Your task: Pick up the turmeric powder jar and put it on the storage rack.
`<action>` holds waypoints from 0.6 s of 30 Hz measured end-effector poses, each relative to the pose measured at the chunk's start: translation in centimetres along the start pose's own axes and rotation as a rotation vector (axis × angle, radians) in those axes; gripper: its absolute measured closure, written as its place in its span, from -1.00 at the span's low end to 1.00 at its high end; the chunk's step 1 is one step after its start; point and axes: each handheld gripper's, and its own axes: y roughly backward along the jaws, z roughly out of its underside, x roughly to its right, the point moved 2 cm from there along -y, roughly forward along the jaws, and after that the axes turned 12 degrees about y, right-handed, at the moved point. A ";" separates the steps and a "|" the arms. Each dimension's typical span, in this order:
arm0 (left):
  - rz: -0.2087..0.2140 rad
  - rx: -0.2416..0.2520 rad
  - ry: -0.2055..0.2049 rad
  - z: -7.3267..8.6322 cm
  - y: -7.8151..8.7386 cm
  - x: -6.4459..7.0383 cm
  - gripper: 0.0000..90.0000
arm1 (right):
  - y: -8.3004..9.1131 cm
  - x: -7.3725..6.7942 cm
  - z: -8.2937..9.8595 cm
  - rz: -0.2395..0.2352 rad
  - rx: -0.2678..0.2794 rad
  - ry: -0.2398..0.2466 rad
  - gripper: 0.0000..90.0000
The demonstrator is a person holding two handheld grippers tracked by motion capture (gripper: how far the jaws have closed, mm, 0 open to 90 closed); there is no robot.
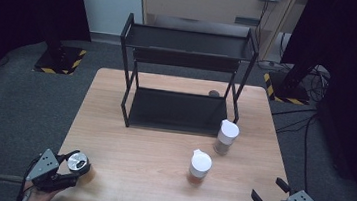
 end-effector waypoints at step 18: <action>0.083 0.045 -0.002 -3.1 -1.7 1.3 -0.24 | -0.1 0.0 0.0 -0.001 -0.001 -0.001 -0.87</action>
